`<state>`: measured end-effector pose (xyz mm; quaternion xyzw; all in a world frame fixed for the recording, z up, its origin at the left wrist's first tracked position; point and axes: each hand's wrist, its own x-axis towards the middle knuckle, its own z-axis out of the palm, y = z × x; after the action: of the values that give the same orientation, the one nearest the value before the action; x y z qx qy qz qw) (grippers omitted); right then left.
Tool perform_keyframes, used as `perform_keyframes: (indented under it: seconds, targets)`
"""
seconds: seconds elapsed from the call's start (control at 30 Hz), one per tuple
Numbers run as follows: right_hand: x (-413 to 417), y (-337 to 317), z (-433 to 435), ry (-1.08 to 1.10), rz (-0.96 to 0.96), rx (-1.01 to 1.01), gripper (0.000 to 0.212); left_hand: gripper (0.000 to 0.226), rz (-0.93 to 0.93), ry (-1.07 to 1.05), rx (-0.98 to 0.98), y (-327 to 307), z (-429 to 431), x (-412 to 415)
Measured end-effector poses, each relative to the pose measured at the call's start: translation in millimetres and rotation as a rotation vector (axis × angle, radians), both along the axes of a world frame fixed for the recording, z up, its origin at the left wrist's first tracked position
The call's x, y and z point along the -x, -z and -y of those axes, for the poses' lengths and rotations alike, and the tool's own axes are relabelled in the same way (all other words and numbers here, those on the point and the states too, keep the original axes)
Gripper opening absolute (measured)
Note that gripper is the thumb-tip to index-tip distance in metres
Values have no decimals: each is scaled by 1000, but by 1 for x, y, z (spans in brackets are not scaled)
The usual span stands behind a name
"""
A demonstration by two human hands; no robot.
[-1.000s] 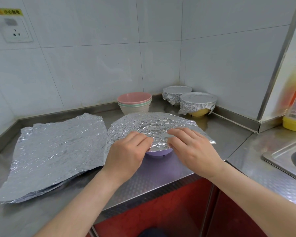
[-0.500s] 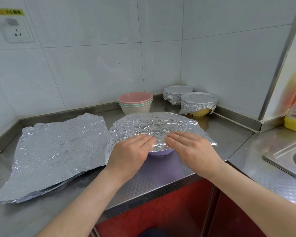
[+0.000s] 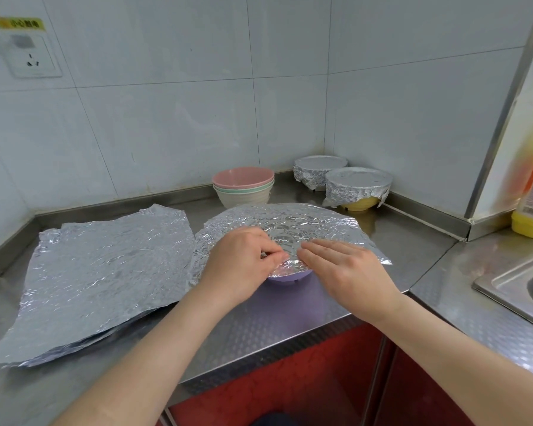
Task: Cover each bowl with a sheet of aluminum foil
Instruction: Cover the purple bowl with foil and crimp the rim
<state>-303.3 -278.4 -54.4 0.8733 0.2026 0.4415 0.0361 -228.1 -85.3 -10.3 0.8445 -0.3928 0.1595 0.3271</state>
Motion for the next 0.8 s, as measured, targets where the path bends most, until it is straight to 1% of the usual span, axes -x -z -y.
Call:
perform_keyframes:
  seconds: [0.1,0.13,0.2,0.27,0.33,0.37,0.5,0.57,0.63,0.7,0.8]
  targets:
    - [2,0,-1,12,-28,-22,25,4,-7,26,36,5,0,-3]
    - [4,0,-2,22,-56,-31,28,3,-6,30,40,6,0,-3]
    - [9,-1,-4,21,-156,-81,43,3,-2,44,42,6,-1,-4]
    - [13,-4,-6,-3,-237,-209,48,5,15,58,38,7,-2,-5]
    - [11,-8,-8,-20,-268,-345,43,6,42,65,31,8,-2,-6]
    - [8,-10,-9,-14,-258,-377,40,7,59,69,27,9,-1,-6]
    - [-2,-16,-8,12,-208,-345,31,9,116,93,0,10,0,-7]
    - [-5,-19,-7,26,-212,-359,17,8,175,104,-30,11,0,-8]
    - [-6,-22,-7,25,-245,-364,2,6,286,119,-80,12,0,-9]
    - [-8,-24,-7,22,-296,-356,8,4,392,125,-136,14,1,-10]
    - [-11,-25,-6,27,-328,-360,9,17,465,106,-178,17,4,-10]
